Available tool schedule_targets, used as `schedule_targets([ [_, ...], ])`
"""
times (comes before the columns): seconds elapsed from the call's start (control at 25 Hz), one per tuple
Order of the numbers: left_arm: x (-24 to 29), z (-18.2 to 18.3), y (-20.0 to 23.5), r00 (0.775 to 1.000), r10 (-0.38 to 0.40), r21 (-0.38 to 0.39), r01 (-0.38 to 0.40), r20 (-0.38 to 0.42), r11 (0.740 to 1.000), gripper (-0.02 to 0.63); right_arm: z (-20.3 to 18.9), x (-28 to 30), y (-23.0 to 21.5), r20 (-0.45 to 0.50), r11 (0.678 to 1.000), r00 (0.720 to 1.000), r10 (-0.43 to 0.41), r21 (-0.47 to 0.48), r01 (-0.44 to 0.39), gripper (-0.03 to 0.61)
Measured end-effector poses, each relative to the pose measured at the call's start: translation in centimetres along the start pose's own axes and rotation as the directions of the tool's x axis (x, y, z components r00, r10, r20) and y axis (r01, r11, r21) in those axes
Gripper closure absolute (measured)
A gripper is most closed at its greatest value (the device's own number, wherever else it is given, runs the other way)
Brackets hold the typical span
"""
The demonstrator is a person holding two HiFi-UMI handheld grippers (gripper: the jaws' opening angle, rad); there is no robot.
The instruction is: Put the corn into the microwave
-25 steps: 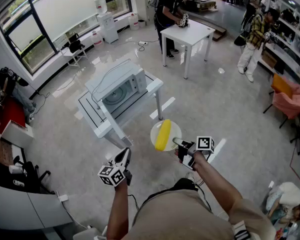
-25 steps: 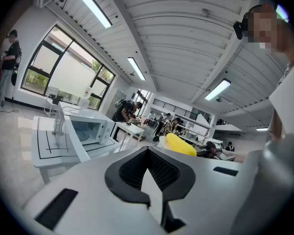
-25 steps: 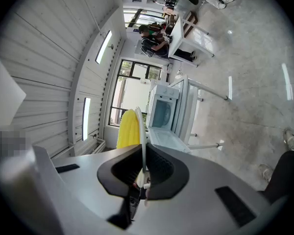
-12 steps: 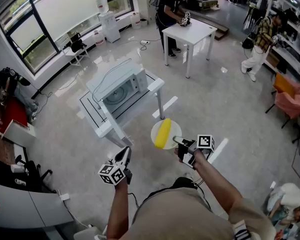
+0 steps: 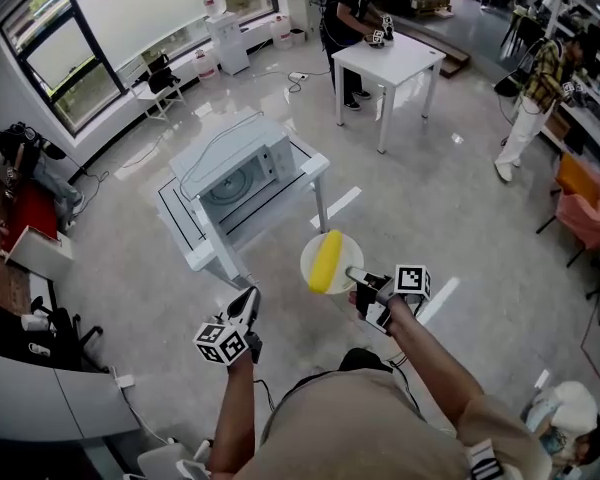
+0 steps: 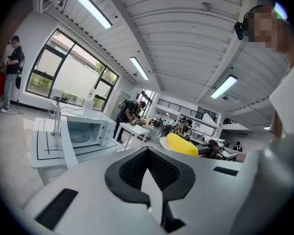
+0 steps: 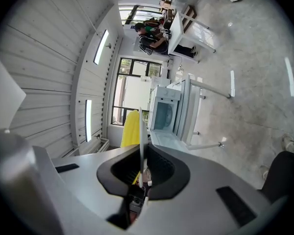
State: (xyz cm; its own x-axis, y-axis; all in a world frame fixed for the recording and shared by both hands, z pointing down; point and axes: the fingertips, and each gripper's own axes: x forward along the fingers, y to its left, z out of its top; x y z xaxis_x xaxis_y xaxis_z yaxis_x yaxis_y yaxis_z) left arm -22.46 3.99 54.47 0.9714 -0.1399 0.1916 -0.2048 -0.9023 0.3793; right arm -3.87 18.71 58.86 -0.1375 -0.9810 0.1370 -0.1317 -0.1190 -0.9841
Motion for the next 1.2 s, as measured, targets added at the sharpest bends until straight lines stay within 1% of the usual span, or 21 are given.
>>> schedule_targets([
  [0.08,1.1,0.1,-0.6,1.000,0.016,-0.004,-0.016,0.007,1.000,0.615,1.3,-0.3,0.3,-0.020,1.000,1.000,-0.001,-0.013,0.001,0.552],
  [0.24,3.6,0.3,-2.3,0.998,0.052,-0.014,-0.052,0.021,0.999,0.615,3.7,-0.9,0.9,-0.067,1.000,0.998,0.008,-0.009,-0.009,0.553],
  [0.4,5.8,0.8,-3.9,0.996,0.082,-0.013,-0.082,0.027,0.997,0.615,6.3,-1.5,1.0,-0.112,1.000,0.994,-0.007,-0.027,0.004,0.554],
  [0.64,9.0,0.9,-5.3,0.988,0.148,-0.022,-0.147,0.046,0.989,0.615,10.5,-1.8,0.8,-0.170,1.000,0.985,0.003,-0.027,-0.008,0.553],
  [0.8,9.6,0.5,-6.2,0.981,0.185,-0.035,-0.183,0.058,0.982,0.615,11.7,-1.9,0.5,-0.205,1.000,0.979,-0.001,-0.026,-0.004,0.553],
  [0.96,9.5,-0.3,-6.8,0.976,0.209,-0.040,-0.207,0.053,0.977,0.615,11.8,-2.1,-0.2,-0.230,1.000,0.973,-0.011,-0.021,0.006,0.552],
  [1.08,9.3,-0.6,-6.6,0.974,0.222,-0.039,-0.220,0.050,0.975,0.615,12.1,-2.0,-0.4,-0.238,1.000,0.971,-0.012,-0.018,0.008,0.552],
  [1.2,9.3,-0.8,-5.9,0.972,0.235,-0.036,-0.234,0.029,0.972,0.615,12.2,-1.6,-0.5,-0.236,1.000,0.972,-0.006,-0.007,0.005,0.552],
])
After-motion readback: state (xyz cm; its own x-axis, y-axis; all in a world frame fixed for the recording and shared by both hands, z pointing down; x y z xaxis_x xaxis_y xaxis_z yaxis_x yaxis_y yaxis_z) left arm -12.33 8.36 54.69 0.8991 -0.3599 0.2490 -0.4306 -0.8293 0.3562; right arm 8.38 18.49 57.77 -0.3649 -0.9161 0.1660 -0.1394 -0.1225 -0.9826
